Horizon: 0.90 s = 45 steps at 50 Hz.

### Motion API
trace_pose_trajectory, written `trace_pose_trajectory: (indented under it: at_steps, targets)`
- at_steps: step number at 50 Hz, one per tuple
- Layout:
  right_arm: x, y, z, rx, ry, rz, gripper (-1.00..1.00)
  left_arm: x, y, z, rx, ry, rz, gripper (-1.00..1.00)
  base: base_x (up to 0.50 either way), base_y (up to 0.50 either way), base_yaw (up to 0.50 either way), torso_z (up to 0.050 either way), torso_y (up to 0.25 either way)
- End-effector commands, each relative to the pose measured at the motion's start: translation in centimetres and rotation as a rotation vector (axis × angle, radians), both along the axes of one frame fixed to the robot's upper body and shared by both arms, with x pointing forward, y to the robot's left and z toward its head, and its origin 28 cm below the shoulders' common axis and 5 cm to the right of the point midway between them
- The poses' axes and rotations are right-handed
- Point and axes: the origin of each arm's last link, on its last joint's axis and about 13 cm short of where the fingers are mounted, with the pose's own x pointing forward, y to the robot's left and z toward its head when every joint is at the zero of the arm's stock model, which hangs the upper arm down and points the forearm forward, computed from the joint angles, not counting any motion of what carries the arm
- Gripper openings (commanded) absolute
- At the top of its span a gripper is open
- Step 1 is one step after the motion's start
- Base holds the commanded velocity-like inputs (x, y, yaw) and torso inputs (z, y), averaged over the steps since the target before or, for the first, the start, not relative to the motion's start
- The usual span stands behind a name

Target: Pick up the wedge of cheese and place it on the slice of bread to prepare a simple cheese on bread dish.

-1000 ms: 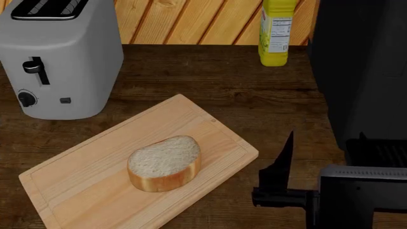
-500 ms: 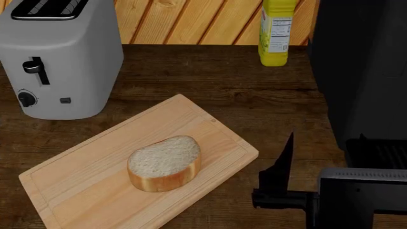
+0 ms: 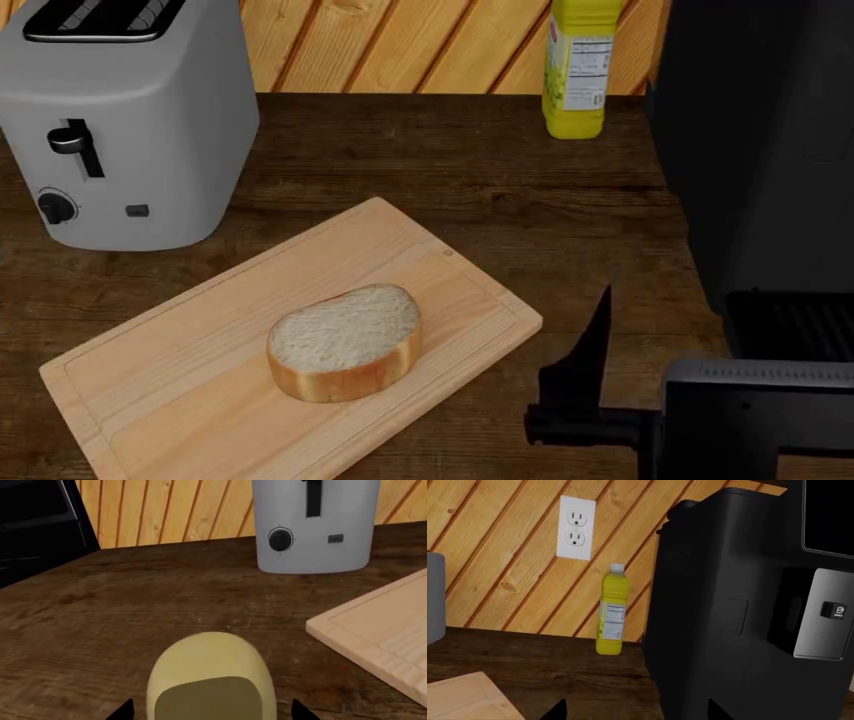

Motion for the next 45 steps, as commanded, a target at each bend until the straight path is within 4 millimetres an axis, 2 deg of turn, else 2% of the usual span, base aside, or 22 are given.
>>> trace_pose_trajectory:
  at_steps: [1,2,3,15,31,45]
  targets:
    - [-0.1,0.0,-0.2,-0.004,0.004,0.001,1.0,0.5,0.3,-0.7,0.026,0.019,0.006,1.0,0.0,0.0,0.0,0.0,0.0]
    - [-0.1,0.0,-0.2,-0.003,0.005,0.0,1.0,0.5,0.4,-0.8,0.027,0.023,0.014,1.0,0.0,0.0,0.0,0.0,0.0]
    - [-0.2,0.0,-0.2,-0.003,0.005,0.0,1.0,0.5,0.3,-0.8,0.035,0.019,0.01,-1.0,0.0,0.0,0.0,0.0,0.0]
    - [-0.1,0.1,-0.6,0.002,0.013,0.007,1.0,0.1,0.1,-0.2,0.052,0.018,0.009,-1.0,0.0,0.0,0.0,0.0,0.0]
    - [-0.2,0.0,-0.7,0.012,0.016,0.006,1.0,-0.4,-2.0,4.5,0.037,-0.071,-0.077,-1.0,0.0,0.0,0.0,0.0,0.0]
    - [0.0,0.1,-0.4,0.01,0.016,0.013,1.0,0.5,-3.1,6.2,0.006,-0.097,-0.14,-1.0,0.0,0.0,0.0,0.0,0.0]
